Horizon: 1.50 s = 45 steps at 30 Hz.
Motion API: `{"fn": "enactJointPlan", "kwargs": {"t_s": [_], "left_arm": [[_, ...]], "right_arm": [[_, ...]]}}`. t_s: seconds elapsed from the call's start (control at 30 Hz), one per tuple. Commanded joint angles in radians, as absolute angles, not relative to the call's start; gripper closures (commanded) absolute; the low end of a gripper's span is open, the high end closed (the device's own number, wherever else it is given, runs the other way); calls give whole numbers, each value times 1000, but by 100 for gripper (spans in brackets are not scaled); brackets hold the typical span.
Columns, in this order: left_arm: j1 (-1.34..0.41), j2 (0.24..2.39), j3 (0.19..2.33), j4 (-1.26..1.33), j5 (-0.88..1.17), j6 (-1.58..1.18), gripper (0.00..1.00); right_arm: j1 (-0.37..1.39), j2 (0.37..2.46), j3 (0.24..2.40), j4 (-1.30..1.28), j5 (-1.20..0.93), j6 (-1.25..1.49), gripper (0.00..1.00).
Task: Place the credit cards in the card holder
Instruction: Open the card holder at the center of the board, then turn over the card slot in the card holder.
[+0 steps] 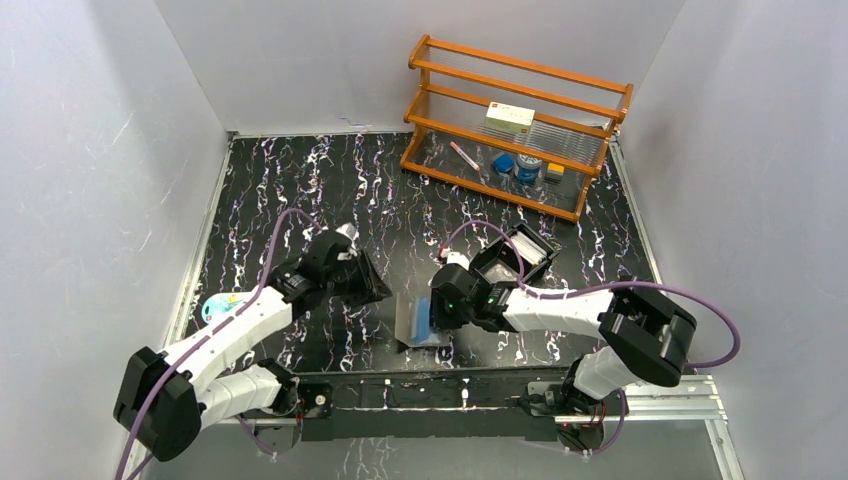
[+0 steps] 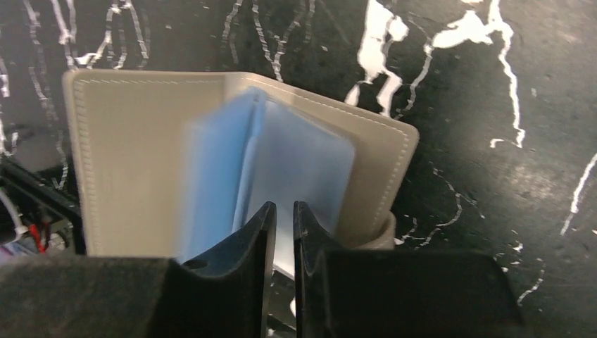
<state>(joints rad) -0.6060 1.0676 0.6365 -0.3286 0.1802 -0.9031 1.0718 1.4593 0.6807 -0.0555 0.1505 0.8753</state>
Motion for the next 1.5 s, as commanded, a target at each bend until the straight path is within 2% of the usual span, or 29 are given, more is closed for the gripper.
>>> {"fn": "enactJointPlan", "kwargs": {"t_s": [0.0, 0.37, 0.63, 0.87, 0.93, 1.03, 1.13, 1.47], "left_arm": [[-611, 1057, 725, -343, 251, -859, 68], [-611, 1092, 677, -424, 181, -852, 71], [-608, 1123, 713, -489, 178, -833, 63], [-608, 1125, 678, -420, 245, -816, 63], [-607, 1124, 677, -411, 248, -812, 66], [-608, 1140, 676, -402, 259, -807, 86], [-608, 1156, 667, -360, 304, -819, 99], [-607, 1156, 578, -119, 437, -953, 100]], "right_arm": [[1070, 1433, 763, -29, 101, 861, 77], [1071, 1523, 827, 83, 30, 881, 73], [1070, 1618, 864, 130, -26, 894, 70], [1071, 1619, 873, 155, -42, 906, 70], [1071, 1613, 871, 156, -37, 907, 69], [1070, 1605, 863, 156, -34, 909, 70], [1070, 1593, 846, 158, -23, 920, 69], [1071, 1551, 793, 199, -34, 953, 69]]}}
